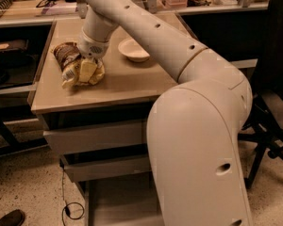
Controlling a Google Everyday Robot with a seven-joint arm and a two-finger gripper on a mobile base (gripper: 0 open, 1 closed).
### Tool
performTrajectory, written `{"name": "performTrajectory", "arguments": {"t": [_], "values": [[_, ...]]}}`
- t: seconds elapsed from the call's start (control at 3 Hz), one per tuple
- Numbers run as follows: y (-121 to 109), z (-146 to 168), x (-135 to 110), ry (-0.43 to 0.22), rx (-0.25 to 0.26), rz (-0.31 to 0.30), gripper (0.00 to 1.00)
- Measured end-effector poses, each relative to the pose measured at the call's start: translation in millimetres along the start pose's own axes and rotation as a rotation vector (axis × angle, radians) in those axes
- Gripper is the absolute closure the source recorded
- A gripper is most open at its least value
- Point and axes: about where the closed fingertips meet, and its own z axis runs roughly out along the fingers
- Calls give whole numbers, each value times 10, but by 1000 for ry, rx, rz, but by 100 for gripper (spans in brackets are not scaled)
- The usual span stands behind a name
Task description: Place brown chip bag into bottom drawer
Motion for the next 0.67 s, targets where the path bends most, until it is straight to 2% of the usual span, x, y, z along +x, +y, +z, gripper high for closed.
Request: {"name": "performTrajectory", "arguments": {"t": [0.67], "values": [[-7, -42, -21, 0, 0, 0, 100]]}}
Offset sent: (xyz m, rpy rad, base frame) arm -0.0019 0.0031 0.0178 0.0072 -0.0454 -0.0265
